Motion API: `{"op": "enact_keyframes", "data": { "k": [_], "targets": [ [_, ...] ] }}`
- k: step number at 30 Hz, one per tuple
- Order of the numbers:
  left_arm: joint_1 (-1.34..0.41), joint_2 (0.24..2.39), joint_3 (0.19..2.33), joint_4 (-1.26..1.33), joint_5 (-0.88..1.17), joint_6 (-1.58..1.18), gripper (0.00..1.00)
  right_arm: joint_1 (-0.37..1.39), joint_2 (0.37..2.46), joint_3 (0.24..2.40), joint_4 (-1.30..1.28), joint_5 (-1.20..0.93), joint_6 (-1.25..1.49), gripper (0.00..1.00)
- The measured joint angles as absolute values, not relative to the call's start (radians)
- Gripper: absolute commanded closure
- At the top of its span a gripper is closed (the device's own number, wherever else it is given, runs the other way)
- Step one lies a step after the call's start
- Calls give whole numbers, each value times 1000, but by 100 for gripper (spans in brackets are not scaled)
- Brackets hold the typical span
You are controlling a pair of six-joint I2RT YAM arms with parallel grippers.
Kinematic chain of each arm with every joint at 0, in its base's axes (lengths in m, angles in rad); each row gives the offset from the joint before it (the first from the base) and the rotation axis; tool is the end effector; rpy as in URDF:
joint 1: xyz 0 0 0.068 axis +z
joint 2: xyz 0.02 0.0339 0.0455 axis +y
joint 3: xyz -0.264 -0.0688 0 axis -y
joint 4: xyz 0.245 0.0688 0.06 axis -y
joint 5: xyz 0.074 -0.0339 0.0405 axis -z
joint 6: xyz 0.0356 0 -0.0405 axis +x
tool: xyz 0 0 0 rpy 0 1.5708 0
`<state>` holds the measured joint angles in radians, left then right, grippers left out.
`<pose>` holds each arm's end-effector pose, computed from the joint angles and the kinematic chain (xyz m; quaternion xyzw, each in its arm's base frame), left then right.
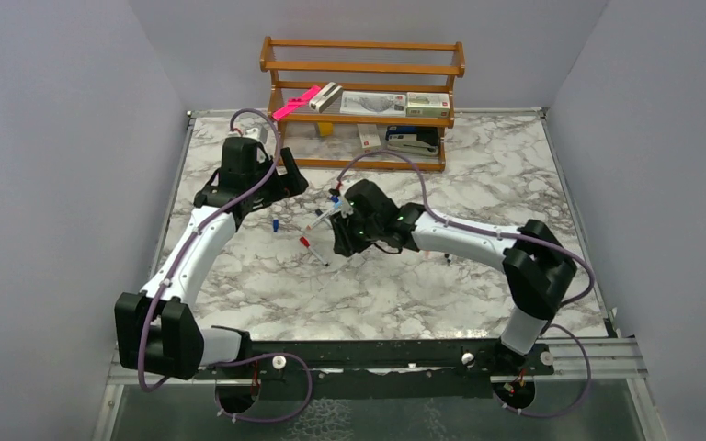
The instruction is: Open the pen caps
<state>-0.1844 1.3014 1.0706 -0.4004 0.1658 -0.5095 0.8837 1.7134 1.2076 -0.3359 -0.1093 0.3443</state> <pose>0.2841 -0.0590 0.3060 -0.1068 0.8830 -0.2228 0.3992 0.2341 0.2914 0.2270 -0.2673 0.8940 0.2468 0.2616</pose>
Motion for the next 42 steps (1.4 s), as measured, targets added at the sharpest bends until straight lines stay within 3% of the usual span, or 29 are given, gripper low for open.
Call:
{"op": "enact_keyframes", "data": {
  "k": [10, 29, 33, 38, 42],
  "targets": [
    [-167, 1246, 1011, -419, 165, -517, 1, 1003, 1939, 1351, -322, -47, 365, 64],
    [-94, 1197, 1007, -448, 167, -500, 1, 1009, 2142, 1537, -349, 104, 371, 64],
    [-91, 1193, 1007, -452, 168, -498, 1, 1009, 2143, 1537, -348, 104, 371, 76],
    [-91, 1193, 1003, -456, 170, -498, 1, 1009, 2145, 1536, -348, 109, 366, 98],
    [-91, 1193, 996, -459, 187, -498, 1, 1009, 2134, 1512, -334, 115, 364, 99]
  ]
}}
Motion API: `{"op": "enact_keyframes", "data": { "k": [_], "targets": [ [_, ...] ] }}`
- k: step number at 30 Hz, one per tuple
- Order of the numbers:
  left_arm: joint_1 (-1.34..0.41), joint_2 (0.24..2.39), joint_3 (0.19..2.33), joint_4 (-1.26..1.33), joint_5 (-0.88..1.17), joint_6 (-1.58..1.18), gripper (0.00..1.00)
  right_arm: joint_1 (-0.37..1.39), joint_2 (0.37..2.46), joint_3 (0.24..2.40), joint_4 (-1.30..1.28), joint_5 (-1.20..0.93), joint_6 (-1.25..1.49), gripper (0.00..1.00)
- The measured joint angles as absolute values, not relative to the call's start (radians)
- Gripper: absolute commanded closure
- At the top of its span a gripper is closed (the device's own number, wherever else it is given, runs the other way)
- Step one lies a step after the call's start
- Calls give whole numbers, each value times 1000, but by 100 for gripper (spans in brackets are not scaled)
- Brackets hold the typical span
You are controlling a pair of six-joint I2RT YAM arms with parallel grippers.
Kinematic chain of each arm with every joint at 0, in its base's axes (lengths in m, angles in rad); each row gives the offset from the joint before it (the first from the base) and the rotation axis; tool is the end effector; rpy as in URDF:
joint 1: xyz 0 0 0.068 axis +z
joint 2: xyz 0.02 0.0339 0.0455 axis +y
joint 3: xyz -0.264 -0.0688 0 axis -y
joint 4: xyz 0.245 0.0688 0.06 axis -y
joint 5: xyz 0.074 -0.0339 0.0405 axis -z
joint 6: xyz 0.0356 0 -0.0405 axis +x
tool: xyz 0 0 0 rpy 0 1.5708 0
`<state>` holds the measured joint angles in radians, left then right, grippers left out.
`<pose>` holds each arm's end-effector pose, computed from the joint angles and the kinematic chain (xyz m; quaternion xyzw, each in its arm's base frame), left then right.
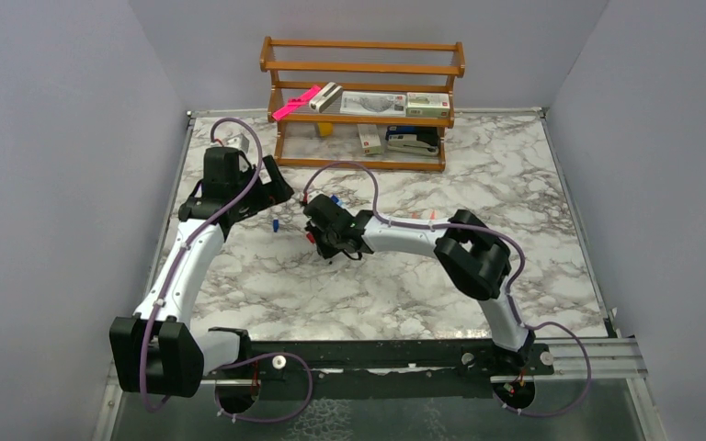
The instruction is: Open the pen caps
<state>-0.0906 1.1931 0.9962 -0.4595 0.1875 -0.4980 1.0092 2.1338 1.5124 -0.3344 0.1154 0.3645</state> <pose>0.2593 -0.0302 0.3033 -0.1403 0.8832 -0.2079 0.3962 0.2474 0.3856 0.1536 -0.2849 0.9080 0.1491 0.2685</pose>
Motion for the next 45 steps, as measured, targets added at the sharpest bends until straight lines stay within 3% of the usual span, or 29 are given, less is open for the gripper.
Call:
{"op": "enact_keyframes", "data": {
  "k": [9, 18, 26, 34, 40, 45],
  "targets": [
    [-91, 1143, 926, -408, 358, -532, 1, 1013, 1903, 1262, -368, 98, 372, 99],
    [-112, 1091, 700, -156, 561, -747, 1, 948, 1537, 1063, -319, -25, 443, 99],
    [-330, 1081, 623, 117, 555, -943, 4, 810, 1340, 884, -178, -241, 538, 99],
    [-473, 1111, 594, 267, 472, -1050, 6, 755, 1307, 833, -19, -436, 622, 99],
    [-504, 1115, 587, 314, 432, -1088, 19, 742, 1307, 796, 70, -515, 681, 99],
    [-512, 1115, 587, 333, 418, -1106, 38, 737, 1307, 769, 106, -542, 713, 99]
  ]
}}
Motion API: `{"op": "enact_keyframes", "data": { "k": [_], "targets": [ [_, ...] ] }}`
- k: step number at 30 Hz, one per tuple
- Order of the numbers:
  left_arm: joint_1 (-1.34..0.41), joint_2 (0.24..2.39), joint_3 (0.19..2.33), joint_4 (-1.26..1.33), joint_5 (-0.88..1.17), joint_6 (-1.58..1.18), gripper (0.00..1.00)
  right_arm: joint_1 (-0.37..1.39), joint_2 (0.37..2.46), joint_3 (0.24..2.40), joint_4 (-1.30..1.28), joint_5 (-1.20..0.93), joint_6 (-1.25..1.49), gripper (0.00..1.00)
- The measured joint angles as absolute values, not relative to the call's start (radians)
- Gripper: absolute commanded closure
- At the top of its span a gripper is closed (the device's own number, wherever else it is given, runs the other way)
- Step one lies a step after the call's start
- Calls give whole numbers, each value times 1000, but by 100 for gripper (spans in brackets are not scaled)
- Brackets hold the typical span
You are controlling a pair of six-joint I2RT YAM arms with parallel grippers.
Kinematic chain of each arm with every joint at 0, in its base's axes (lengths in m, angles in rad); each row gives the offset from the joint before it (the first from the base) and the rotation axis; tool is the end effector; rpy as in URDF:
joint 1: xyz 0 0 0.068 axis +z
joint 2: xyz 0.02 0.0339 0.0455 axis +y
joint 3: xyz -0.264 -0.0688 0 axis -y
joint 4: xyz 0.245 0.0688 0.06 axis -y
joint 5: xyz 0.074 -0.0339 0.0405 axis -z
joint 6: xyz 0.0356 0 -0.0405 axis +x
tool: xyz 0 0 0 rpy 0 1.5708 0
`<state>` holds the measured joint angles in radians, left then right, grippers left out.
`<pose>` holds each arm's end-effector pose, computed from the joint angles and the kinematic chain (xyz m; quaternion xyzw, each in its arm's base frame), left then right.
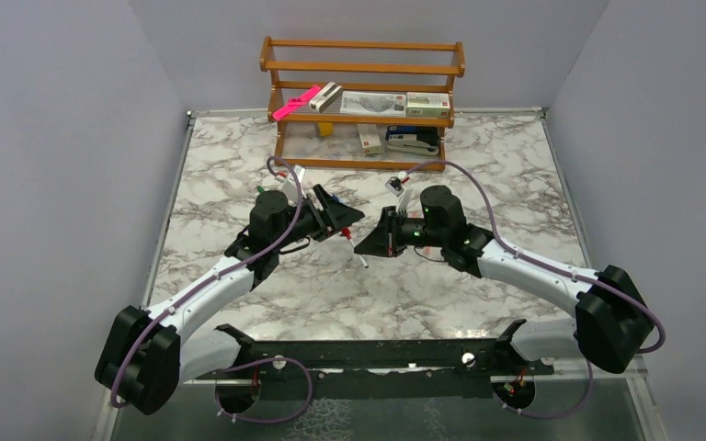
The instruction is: Open the pen caps
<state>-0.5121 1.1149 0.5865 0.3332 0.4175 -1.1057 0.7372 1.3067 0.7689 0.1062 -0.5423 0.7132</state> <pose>0.2110 -0.1351 0.2582 -0.0953 0.7613 -0.5599 0.3129 0.2002 0.2066 0.2507 -0.1542 0.8096 0.5134 0.2392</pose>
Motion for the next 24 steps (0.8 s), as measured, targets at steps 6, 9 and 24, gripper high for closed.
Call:
{"op": "enact_keyframes", "data": {
  "k": [6, 9, 24],
  "targets": [
    [-514, 1114, 587, 337, 413, -1114, 42, 718, 1295, 764, 124, -548, 734, 99],
    [-519, 1114, 587, 337, 411, -1117, 46, 704, 1288, 764, 128, -548, 741, 99],
    [-555, 1147, 589, 357, 399, -1121, 93, 679, 1291, 764, 127, -549, 756, 99]
  ]
}}
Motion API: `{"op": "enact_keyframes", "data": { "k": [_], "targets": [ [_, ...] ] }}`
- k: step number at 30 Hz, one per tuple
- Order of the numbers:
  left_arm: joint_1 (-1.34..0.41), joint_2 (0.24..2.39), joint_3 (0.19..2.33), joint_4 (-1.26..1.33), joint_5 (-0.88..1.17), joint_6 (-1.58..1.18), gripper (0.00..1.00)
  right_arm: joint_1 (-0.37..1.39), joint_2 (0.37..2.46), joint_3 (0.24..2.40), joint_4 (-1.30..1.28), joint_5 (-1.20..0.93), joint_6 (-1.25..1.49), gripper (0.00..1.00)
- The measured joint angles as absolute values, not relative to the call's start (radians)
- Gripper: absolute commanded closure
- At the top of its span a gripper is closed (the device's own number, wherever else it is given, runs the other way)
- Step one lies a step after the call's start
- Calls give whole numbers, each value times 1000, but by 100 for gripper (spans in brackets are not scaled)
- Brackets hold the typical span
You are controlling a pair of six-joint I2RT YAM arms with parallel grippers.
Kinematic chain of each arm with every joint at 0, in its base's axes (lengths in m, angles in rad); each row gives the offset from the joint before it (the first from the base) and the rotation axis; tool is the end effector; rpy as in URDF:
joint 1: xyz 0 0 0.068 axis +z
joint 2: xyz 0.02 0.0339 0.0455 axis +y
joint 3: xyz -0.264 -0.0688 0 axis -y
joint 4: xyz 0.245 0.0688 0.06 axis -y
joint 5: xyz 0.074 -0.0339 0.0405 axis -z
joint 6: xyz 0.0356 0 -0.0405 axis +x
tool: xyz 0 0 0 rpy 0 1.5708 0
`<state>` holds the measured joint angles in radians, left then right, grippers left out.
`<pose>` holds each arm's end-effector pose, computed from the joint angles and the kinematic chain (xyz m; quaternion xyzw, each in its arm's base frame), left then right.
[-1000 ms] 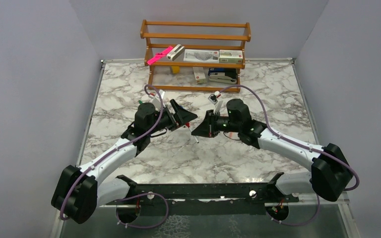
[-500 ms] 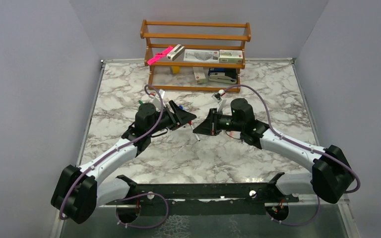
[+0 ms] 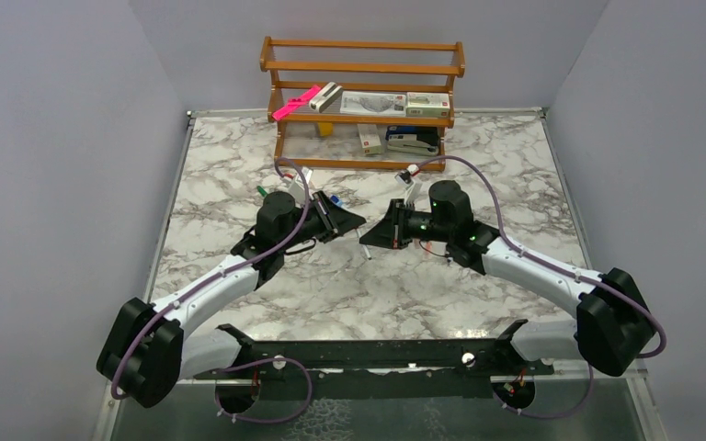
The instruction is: Open the pen caps
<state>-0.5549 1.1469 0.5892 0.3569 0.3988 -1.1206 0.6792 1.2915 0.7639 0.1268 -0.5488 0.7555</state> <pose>0.2101 -0.1465 0.2541 -0.0915 0.7639 -0.5635 0.3010 0.2103 0.1936 0.2550 -0.1189 0.8076 0.5197 0.2520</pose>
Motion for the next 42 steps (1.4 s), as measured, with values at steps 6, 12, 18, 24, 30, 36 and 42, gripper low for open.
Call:
{"op": "enact_keyframes", "data": {
  "k": [6, 12, 18, 24, 30, 36, 42],
  "targets": [
    [-559, 1156, 593, 360, 395, -1120, 97, 678, 1294, 764, 124, -550, 755, 86],
    [-562, 1156, 593, 360, 395, -1119, 98, 678, 1294, 771, 91, -548, 722, 64],
    [-572, 1166, 596, 360, 395, -1119, 99, 678, 1295, 788, 42, -544, 690, 63],
    [-592, 1191, 612, 359, 395, -1118, 99, 675, 1335, 821, 36, -545, 675, 63],
    [-606, 1207, 616, 360, 368, -1109, 100, 674, 1406, 850, 28, -564, 669, 93],
    [-612, 1214, 616, 352, 347, -1106, 100, 674, 1412, 848, 31, -583, 668, 99],
    [-626, 1240, 635, 340, 334, -1088, 100, 673, 1374, 783, 75, -585, 672, 99]
  ]
}}
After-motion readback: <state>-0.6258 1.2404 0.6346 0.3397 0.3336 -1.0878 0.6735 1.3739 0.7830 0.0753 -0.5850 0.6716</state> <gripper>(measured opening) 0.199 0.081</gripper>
